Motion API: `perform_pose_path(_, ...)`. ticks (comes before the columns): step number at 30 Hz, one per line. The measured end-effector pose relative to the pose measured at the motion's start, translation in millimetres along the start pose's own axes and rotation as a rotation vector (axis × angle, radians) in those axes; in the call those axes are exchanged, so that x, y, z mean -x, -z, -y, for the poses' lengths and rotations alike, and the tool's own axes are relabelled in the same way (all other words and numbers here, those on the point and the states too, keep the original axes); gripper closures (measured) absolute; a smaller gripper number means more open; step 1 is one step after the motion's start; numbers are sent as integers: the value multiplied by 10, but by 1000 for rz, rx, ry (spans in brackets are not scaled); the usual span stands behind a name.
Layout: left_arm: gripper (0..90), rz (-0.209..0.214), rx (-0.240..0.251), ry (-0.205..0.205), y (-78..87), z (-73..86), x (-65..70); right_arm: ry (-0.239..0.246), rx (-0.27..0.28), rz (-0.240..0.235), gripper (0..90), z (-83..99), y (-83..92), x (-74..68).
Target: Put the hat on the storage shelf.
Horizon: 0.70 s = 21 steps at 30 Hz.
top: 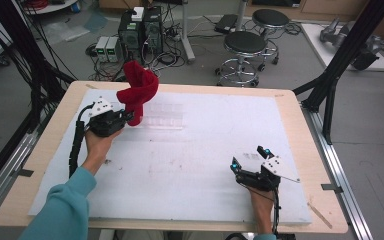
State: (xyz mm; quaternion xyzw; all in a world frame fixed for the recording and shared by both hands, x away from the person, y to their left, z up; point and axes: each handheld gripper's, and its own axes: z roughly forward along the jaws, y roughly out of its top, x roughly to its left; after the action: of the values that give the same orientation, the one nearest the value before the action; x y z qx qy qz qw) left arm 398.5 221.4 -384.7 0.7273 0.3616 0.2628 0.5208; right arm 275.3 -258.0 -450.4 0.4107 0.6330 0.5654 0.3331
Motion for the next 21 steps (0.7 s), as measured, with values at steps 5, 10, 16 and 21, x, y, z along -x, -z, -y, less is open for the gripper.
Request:
perform_pose_path(5, 838, 10, -15, 25, 39, 63, -1, 13, 5, 9, 4, 5, 3, -9)
perform_pose_path(10, 826, 15, -22, 51, 94, 154, -31, 28, 2, 9, 4, 8, 5, -32)
perform_pose_path(16, 831, 24, 3, 50, 71, 144, -44, 32, 14, 19, 4, 11, 11, -34)
perform_pose_path(21, 602, 21, -38, 113, 57, 176, -70, 27, 13, 15, 4, 13, 14, -29)
